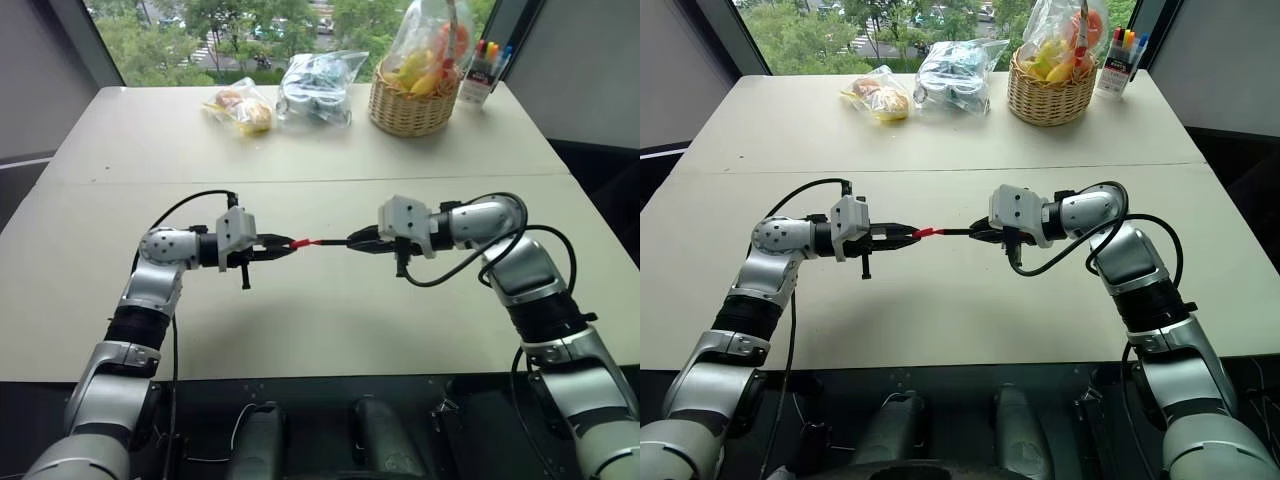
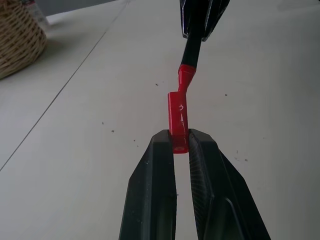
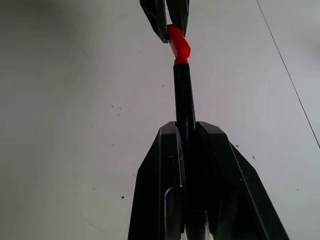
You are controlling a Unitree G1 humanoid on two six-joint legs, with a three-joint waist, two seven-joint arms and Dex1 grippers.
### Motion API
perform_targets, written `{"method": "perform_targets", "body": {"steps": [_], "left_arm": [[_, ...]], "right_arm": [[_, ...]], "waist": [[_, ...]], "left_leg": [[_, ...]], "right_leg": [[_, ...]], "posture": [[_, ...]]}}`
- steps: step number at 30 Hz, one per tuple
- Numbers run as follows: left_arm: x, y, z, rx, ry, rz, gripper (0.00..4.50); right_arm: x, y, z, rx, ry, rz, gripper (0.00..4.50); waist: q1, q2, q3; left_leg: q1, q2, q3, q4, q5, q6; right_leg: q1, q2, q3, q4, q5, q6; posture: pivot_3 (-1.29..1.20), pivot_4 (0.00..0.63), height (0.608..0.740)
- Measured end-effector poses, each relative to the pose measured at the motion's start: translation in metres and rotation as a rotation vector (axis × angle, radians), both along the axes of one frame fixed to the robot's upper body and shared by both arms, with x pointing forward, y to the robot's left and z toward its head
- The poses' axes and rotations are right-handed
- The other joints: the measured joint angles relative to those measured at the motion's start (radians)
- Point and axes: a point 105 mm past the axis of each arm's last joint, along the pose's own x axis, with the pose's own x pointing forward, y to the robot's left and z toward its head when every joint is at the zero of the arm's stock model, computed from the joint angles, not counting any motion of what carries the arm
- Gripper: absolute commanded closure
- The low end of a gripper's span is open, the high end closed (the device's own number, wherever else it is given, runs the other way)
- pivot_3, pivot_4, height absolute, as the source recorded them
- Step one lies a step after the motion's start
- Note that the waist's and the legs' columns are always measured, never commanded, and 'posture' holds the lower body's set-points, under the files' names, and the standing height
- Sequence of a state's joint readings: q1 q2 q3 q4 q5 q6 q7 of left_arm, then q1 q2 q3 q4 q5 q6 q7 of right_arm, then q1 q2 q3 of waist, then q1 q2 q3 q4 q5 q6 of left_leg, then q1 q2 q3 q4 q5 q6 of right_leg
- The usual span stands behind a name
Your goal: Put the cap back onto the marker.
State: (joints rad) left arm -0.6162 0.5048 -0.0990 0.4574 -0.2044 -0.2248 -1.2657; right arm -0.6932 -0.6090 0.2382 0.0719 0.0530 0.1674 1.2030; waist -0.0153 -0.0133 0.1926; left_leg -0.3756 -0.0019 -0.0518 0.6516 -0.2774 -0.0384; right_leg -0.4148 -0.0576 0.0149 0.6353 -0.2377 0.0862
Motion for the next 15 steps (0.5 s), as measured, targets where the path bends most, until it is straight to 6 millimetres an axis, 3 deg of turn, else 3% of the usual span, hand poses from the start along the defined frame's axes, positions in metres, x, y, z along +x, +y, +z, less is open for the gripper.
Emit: {"method": "perform_targets", "body": {"steps": [15], "left_arm": [[-0.0057,-0.0045,-0.0022,0.048,-0.006,-0.068,4.5]], "right_arm": [[-0.0035,0.0074,-0.0064,-0.025,0.004,0.033,4.47]], "waist": [[0.0,0.0,0.0]], "left_leg": [[0.0,0.0,0.0,0.0,0.0,0.0]], "right_leg": [[0.0,0.0,0.0,0.0,0.0,0.0]], "posture": [[0.0,0.15,0.74]]}}
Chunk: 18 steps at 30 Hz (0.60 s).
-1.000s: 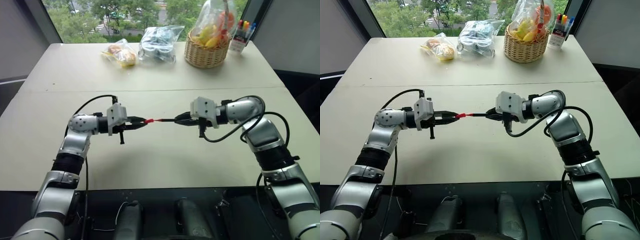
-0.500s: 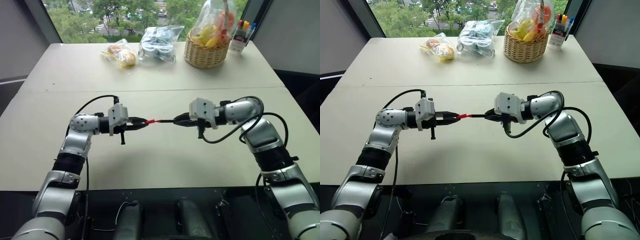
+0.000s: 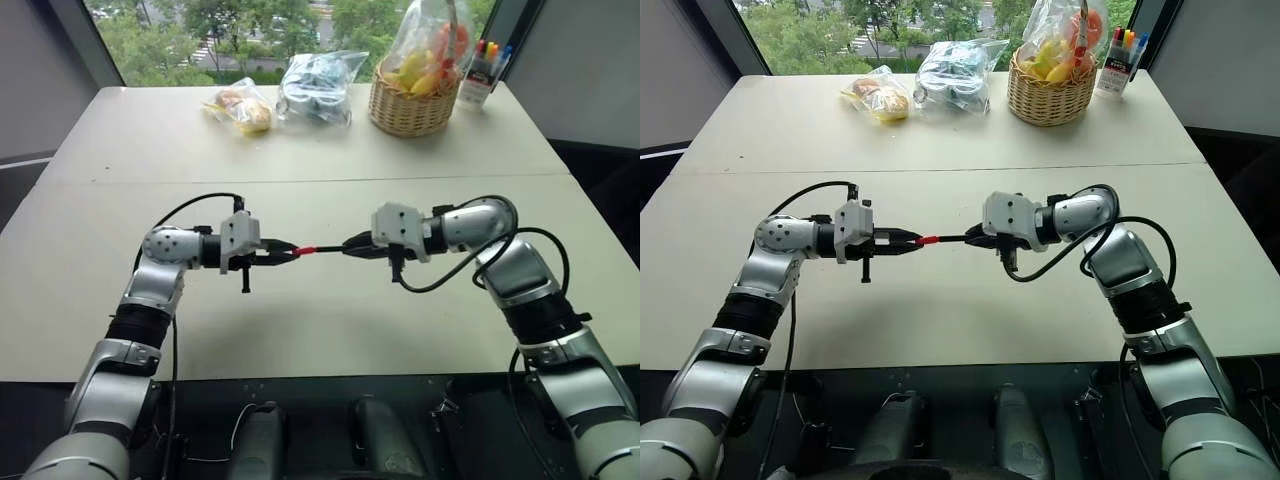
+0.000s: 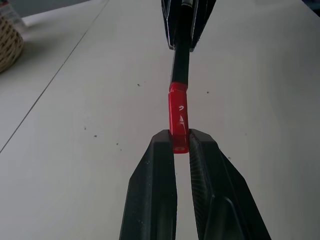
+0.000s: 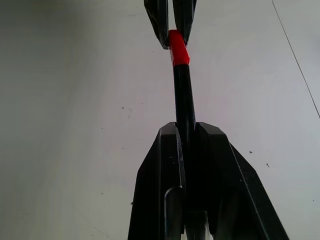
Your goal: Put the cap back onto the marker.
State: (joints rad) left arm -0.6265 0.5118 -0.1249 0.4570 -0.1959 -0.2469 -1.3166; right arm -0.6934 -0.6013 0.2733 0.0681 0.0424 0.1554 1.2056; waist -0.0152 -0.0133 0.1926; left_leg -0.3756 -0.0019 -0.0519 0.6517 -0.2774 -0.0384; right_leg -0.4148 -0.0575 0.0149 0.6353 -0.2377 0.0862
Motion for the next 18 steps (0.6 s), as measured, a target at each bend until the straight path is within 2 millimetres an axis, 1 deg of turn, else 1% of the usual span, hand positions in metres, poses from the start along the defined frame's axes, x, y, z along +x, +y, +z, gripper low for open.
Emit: {"method": "perform_targets", "body": {"steps": [10,15,18], "left_arm": [[0.0009,0.0011,-0.0032,0.035,-0.011,-0.013,4.5],[0.0071,-0.0001,0.0012,0.078,-0.067,-0.019,4.5],[0.008,-0.0011,-0.0014,0.101,-0.093,-0.022,4.5]], "right_arm": [[-0.0015,0.0045,-0.0041,-0.027,-0.003,0.02,4.47],[0.0008,0.0076,-0.0031,-0.043,-0.013,0.013,4.47],[0.001,0.0094,-0.0056,-0.05,-0.002,0.008,4.47]], "waist": [[0.0,0.0,0.0],[0.0,0.0,0.0],[-0.001,0.0,0.0]], "left_leg": [[0.0,0.0,0.0,0.0,0.0,0.0],[0.0,0.0,0.0,0.0,0.0,0.0],[0.0,0.0,0.0,0.0,0.0,0.0]], "right_leg": [[0.0,0.0,0.0,0.0,0.0,0.0],[0.0,0.0,0.0,0.0,0.0,0.0],[0.0,0.0,0.0,0.0,0.0,0.0]], "posture": [[0.0,0.15,0.74],[0.0,0.15,0.74],[0.0,0.15,0.74]]}}
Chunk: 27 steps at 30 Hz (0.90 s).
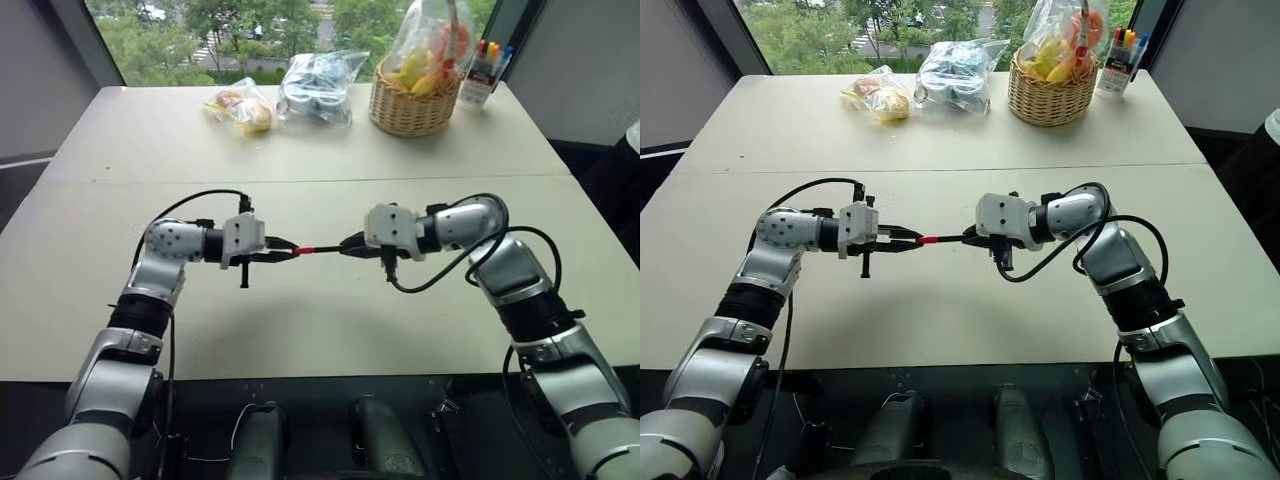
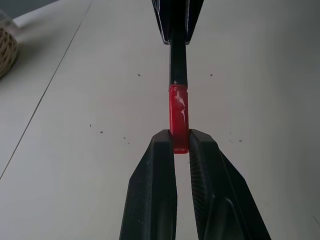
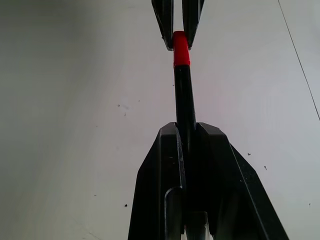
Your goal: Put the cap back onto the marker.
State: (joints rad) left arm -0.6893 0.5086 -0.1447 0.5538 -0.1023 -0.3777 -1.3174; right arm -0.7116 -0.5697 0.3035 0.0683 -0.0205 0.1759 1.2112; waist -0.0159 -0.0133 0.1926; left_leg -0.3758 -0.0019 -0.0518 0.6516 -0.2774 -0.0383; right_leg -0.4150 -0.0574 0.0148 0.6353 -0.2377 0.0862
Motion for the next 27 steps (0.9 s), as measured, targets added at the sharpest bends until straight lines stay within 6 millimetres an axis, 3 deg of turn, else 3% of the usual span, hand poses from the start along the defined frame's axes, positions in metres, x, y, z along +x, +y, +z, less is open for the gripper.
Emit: {"method": "perform_targets", "body": {"steps": [17,27], "left_arm": [[0.0053,-0.0018,-0.0017,0.01,-0.069,0.017,4.5],[0.0068,0.0005,0.0,0.001,-0.021,0.034,4.5]], "right_arm": [[0.0029,0.0047,-0.0022,0.027,0.052,-0.059,4.47],[0.0034,0.0056,-0.0003,0.019,0.019,-0.057,4.47]], "waist": [[0.001,0.0,0.0],[0.0,0.0,0.0]], "left_leg": [[0.0,0.0,0.0,0.0,0.0,0.0],[0.0,0.0,0.0,0.0,0.0,0.0]], "right_leg": [[0.0,0.0,0.0,0.0,0.0,0.0],[0.0,0.0,0.0,0.0,0.0,0.0]], "posture": [[0.0,0.15,0.74],[0.0,0.15,0.74]]}}
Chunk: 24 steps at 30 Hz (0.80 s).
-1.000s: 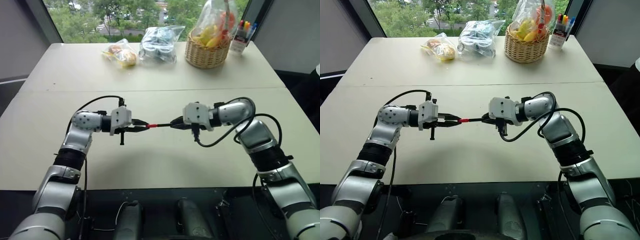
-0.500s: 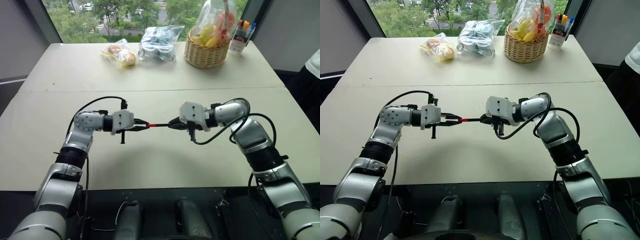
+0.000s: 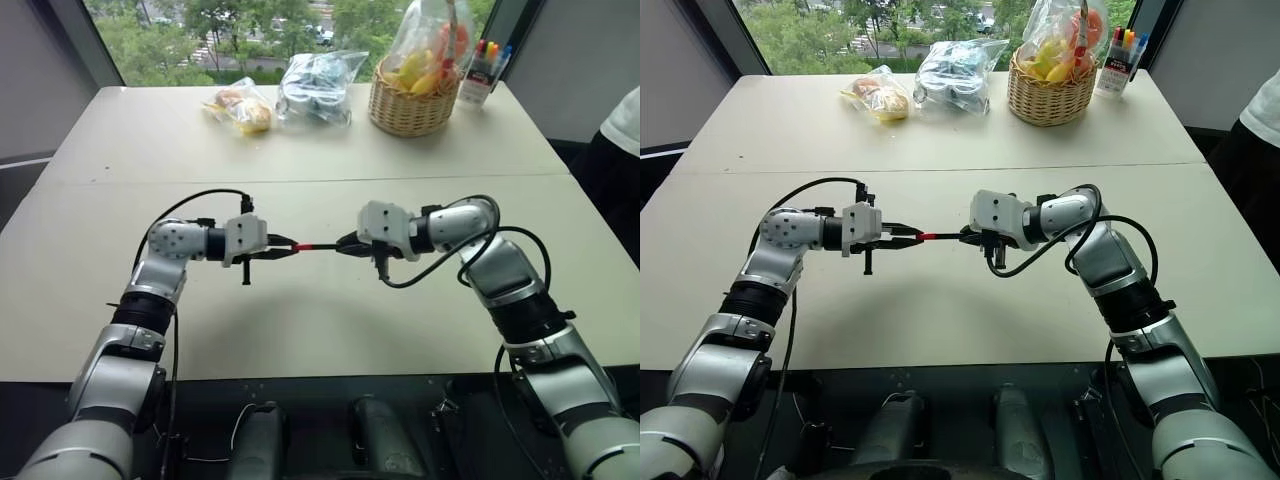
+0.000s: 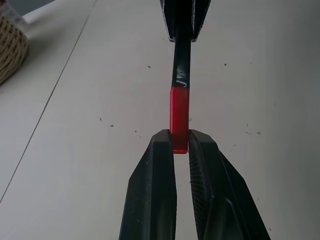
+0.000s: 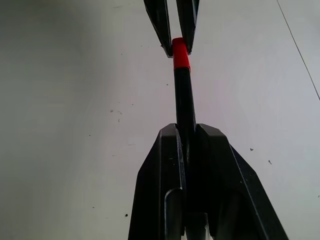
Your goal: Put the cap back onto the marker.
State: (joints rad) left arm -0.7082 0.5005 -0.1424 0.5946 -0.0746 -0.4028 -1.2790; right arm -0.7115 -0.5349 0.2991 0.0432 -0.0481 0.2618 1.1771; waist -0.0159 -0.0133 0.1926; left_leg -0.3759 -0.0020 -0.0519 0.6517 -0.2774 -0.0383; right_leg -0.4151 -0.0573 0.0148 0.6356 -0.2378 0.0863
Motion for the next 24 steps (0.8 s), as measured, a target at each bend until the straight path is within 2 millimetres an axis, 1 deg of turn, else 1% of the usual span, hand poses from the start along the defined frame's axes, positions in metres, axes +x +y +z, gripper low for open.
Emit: {"method": "perform_targets", "body": {"steps": [5,7,8,11,14,17,19,22,24], "left_arm": [[-0.001,0.001,0.003,0.005,0.001,0.002,4.5],[-0.002,0.002,0.003,0.003,0.009,0.006,3.55],[-0.002,0.003,0.003,-0.011,0.021,0.019,3.24],[-0.005,0.006,0.002,-0.057,0.057,0.066,1.65],[-0.009,0.02,0.005,-0.096,0.076,0.142,0.13],[-0.015,0.033,0.007,-0.141,0.095,0.224,0.13],[-0.017,0.038,0.007,-0.167,0.109,0.27,0.13],[-0.019,0.036,0.009,-0.188,0.114,0.29,0.13],[-0.021,0.032,0.014,-0.21,0.105,0.288,0.13]], "right_arm": [[0.0,0.0,0.002,-0.001,-0.021,0.012,4.47],[0.0,0.0,0.002,-0.001,-0.027,0.015,4.5],[-0.001,0.0,0.003,0.002,-0.031,0.023,4.5],[-0.003,0.003,-0.001,0.0,-0.026,0.063,4.5],[0.002,-0.007,-0.01,-0.01,0.008,0.031,4.5],[0.01,-0.032,-0.019,-0.022,0.032,-0.066,4.5],[0.015,-0.044,-0.019,-0.006,0.019,-0.129,4.5],[0.024,-0.054,-0.01,0.037,-0.02,-0.216,4.5],[0.033,-0.069,-0.007,0.082,-0.048,-0.353,4.5]], "waist": [[0.0,0.0,0.0],[-0.001,0.0,0.0],[-0.002,0.0,0.0],[-0.003,0.0,0.0],[-0.003,0.0,0.0],[0.001,0.0,0.0],[0.003,0.0,0.0],[0.002,0.0,0.0],[0.004,0.0,0.0]], "left_leg": [[0.0,0.0,0.0,0.0,0.0,0.0],[0.0,0.0,0.0,0.0,0.0,0.0],[0.0,0.0,0.0,0.0,0.0,0.0],[0.0,0.0,0.0,0.0,0.0,0.0],[0.0,0.0,0.0,0.0,0.0,0.0],[0.0,0.0,0.0,0.0,0.0,0.0],[0.0,0.0,0.0,0.0,0.0,0.0],[0.0,0.0,0.0,0.0,0.0,0.0],[0.0,0.0,-0.001,0.0,0.0,0.0]], "right_leg": [[0.0,0.0,0.0,0.0,0.0,0.0],[0.0,0.0,0.0,0.0,0.0,0.0],[0.0,0.0,0.0,0.0,0.0,0.0],[0.0,0.0,0.0,0.0,0.0,0.0],[0.0,0.0,0.0,0.0,0.0,0.0],[0.0,-0.001,0.0,0.0,0.0,0.0],[0.0,-0.001,0.0,0.0,0.0,0.0],[0.0,-0.001,0.0,0.0,0.0,0.0],[0.0,-0.001,0.0,0.0,0.0,0.0]], "posture": [[0.0,0.15,0.74],[0.0,0.15,0.74],[0.0,0.15,0.74],[0.0,0.15,0.74],[0.0,0.15,0.74],[0.0,0.15,0.74],[0.0,0.15,0.74],[0.0,0.15,0.74],[0.0,0.15,0.74]]}}
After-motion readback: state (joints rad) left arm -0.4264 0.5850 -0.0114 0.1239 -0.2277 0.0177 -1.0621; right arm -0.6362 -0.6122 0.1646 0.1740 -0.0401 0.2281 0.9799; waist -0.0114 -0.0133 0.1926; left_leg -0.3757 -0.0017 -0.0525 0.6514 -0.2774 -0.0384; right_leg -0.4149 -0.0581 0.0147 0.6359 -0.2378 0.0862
